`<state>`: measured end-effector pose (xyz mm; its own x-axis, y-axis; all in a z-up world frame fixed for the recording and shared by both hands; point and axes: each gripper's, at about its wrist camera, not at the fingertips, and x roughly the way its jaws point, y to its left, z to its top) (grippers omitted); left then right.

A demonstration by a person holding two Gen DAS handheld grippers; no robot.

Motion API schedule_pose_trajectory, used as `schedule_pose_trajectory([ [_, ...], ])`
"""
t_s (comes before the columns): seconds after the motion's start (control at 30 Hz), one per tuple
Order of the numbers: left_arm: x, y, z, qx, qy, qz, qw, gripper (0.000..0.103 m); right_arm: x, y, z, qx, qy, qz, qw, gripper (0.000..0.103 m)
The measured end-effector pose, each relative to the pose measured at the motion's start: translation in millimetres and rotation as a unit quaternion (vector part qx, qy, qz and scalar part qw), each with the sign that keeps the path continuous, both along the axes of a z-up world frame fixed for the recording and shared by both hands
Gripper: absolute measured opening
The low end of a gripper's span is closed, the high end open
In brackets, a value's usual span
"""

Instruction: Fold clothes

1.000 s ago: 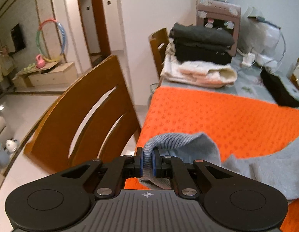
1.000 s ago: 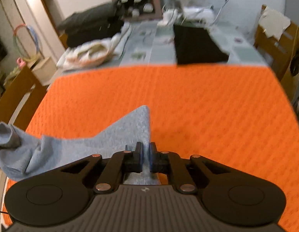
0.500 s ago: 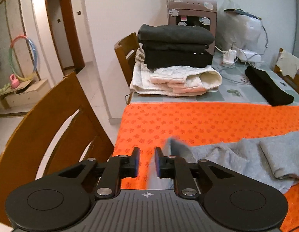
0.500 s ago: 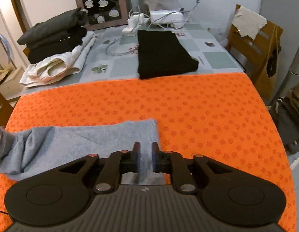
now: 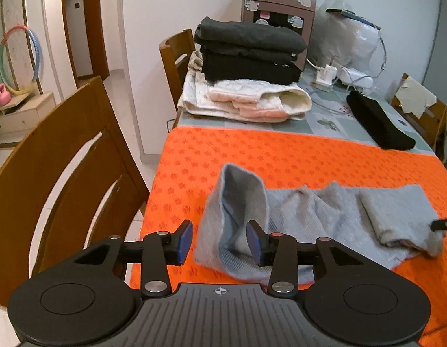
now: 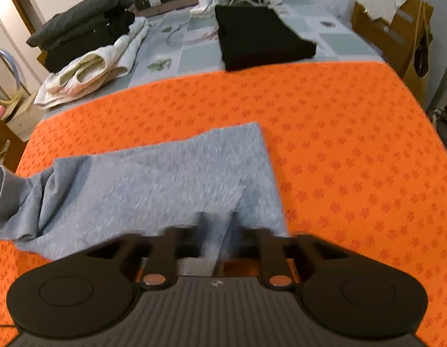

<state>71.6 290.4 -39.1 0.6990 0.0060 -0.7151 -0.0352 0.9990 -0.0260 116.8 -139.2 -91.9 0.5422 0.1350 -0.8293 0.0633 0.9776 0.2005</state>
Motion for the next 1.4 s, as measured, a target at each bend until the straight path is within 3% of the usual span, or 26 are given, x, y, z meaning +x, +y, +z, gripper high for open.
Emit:
schedule_pose_trajectory([
  [0.2, -14.7, -15.1, -3.2, 0.003, 0.01, -0.01, 0.9999, 0.046, -9.6, -22.5, 34.1, -0.041, -0.053, -0.001, 0.998, 0.003],
  [0.37, -24.0, -37.7, -3.1, 0.007, 0.016, -0.015, 0.9997, 0.046, -14.4, -89.5, 53.9, -0.084, -0.066, -0.024, 0.994, 0.003],
  [0.63, -38.4, -108.2, -2.7, -0.035, 0.037, 0.01, 0.9986, 0.047, -16.5, -213.6, 74.1, -0.142, -0.072, -0.056, 0.986, 0.003],
  [0.97, -43.2, -206.1, -5.2, -0.059, 0.044, 0.02, 0.9971, 0.048, -22.7, -361.2, 71.5, -0.214, -0.059, -0.139, 0.965, 0.003],
  [1.13, -41.0, -222.2, -5.0, -0.043, 0.044, 0.024, 0.9978, 0.05, -20.2, -379.2, 56.9, -0.185, -0.042, -0.13, 0.973, 0.007],
  [1.27, -36.2, -212.2, -4.8, -0.02, 0.043, 0.039, 0.9981, 0.054, -17.1, -354.7, 53.2, -0.163, -0.05, -0.099, 0.98, 0.023],
  [1.4, -27.0, -193.3, -7.3, 0.009, 0.046, 0.058, 0.9972, 0.056, -2.3, -317.7, 46.8, -0.124, -0.05, -0.038, 0.99, 0.026],
])
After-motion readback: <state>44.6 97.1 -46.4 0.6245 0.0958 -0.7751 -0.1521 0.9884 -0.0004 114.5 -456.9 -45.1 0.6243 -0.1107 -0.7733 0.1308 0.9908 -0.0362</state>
